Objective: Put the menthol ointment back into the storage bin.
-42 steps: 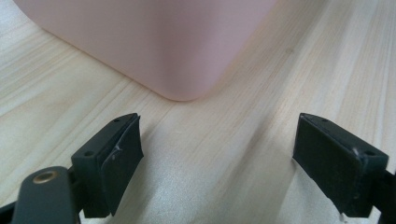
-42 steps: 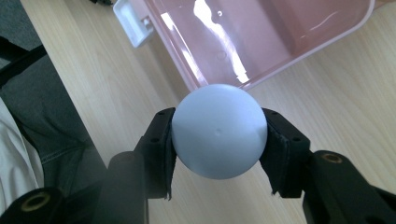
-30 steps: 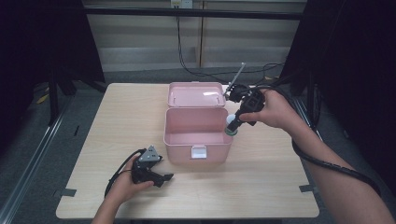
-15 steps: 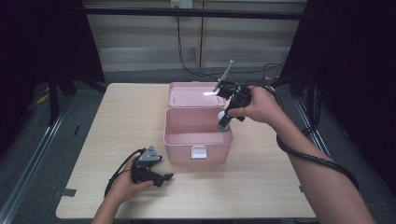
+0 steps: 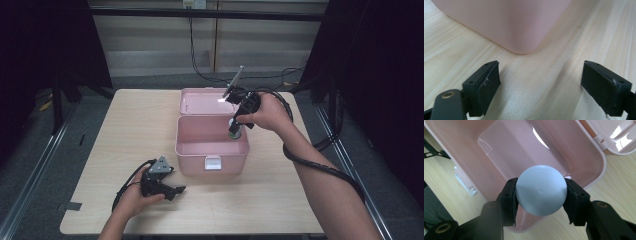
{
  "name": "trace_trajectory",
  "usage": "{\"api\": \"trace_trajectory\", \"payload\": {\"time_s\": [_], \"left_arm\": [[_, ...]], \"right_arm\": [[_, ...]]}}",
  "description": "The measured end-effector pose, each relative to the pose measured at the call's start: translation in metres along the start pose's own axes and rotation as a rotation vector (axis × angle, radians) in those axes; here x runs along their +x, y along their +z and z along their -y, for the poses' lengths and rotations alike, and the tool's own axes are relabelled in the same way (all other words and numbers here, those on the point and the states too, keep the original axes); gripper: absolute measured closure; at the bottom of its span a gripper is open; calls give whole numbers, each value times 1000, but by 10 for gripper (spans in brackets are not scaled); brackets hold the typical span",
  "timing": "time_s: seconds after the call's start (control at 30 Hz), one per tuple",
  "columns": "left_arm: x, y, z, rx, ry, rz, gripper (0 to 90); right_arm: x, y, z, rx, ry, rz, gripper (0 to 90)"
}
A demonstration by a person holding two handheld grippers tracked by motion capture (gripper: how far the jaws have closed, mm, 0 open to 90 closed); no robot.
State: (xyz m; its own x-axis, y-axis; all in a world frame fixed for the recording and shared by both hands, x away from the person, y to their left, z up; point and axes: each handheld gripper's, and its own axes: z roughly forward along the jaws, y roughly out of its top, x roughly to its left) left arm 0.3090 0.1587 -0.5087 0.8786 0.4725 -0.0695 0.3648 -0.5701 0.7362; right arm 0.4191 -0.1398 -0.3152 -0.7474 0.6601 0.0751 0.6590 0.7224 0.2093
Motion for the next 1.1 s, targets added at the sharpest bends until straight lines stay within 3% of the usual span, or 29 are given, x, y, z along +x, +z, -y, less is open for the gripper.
{"api": "trace_trajectory", "payload": {"time_s": [0.3, 0.33, 0.47, 1.1], "left_arm": [[0, 0, 0, 0, -2, 1, 151], [0, 0, 0, 0, -2, 1, 151], [0, 0, 0, 0, 0, 3, 151], [0, 0, 0, 1, -3, 4, 151]], "right_arm": [[-2, 16, -9, 6, 51, 16, 503], [-3, 18, -10, 5, 39, 19, 503], [-2, 26, -14, 11, 82, 14, 503], [-11, 57, -23, 7, 182, 24, 503]]}}
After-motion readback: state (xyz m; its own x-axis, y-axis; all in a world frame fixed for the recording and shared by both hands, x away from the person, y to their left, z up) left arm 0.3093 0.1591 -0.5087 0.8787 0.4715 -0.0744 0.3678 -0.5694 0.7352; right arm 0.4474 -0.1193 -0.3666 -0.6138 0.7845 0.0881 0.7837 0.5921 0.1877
